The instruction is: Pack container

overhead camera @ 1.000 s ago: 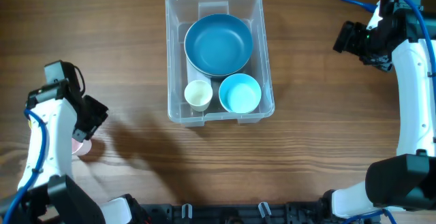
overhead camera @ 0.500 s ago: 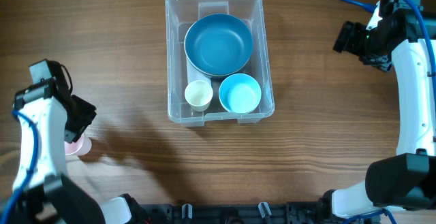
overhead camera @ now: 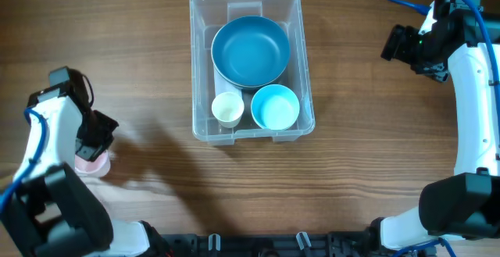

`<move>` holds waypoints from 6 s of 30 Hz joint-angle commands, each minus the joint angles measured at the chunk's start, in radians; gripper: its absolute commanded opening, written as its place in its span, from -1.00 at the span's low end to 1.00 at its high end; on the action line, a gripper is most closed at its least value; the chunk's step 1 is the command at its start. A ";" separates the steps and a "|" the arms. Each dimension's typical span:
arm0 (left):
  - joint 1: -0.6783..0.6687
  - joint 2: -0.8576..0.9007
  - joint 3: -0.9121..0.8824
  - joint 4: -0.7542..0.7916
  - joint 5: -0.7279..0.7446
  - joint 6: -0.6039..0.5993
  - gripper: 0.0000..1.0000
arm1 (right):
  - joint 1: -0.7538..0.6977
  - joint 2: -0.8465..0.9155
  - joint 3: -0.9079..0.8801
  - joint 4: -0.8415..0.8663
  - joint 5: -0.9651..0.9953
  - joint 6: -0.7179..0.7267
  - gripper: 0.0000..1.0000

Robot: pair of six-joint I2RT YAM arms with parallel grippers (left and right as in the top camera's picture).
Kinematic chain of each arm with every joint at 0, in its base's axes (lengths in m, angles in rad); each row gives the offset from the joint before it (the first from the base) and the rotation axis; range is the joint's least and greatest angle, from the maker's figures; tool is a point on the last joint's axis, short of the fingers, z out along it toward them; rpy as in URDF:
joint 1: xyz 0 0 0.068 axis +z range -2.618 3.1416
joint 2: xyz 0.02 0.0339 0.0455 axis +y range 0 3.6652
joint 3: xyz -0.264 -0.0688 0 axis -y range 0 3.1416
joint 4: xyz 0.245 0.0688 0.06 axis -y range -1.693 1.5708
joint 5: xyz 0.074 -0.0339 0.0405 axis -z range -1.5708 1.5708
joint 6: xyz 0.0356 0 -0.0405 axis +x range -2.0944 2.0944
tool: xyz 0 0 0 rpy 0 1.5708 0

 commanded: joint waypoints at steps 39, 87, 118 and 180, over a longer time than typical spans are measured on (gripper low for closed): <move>-0.592 -0.154 0.638 -0.198 -0.127 -0.024 -0.05 | -0.003 0.013 -0.006 0.003 -0.002 -0.005 0.78; 0.038 0.083 0.410 -0.075 0.183 0.084 -0.92 | -0.003 0.013 -0.065 0.036 -0.002 -0.005 0.79; -0.883 0.153 0.595 -0.180 0.180 0.028 -0.22 | -0.003 0.013 -0.065 0.030 -0.002 -0.006 0.79; -0.567 -1.161 -0.338 0.159 -0.033 0.106 1.00 | 0.206 -1.593 -1.219 0.648 0.000 -0.136 1.00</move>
